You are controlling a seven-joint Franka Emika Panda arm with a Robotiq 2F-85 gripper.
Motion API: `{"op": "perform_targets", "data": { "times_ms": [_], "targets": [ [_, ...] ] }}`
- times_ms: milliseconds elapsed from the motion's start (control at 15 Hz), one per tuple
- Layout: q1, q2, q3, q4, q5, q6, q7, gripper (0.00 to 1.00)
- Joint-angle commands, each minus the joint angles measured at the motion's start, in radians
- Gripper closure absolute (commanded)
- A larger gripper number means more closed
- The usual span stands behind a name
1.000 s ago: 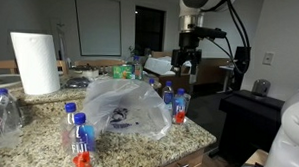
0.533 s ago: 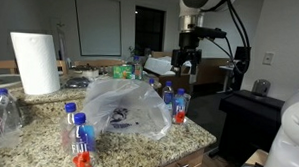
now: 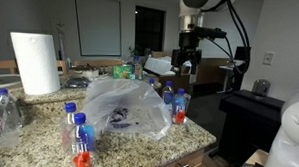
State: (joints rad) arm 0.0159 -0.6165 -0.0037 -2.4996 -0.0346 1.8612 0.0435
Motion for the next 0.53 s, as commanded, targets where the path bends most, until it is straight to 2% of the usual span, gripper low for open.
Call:
{"op": "perform_targets", "data": {
  "times_ms": [0,200,467],
  "targets": [
    [-0.008,0.0,0.007,0.002,0.004,-0.002,-0.004,0.0],
    [-0.001,0.005,0.013,0.002,0.007,0.016,-0.002,0.0],
    [0.057,0.039,0.058,0.026,0.04,0.098,-0.004,0.0]
  ]
}}
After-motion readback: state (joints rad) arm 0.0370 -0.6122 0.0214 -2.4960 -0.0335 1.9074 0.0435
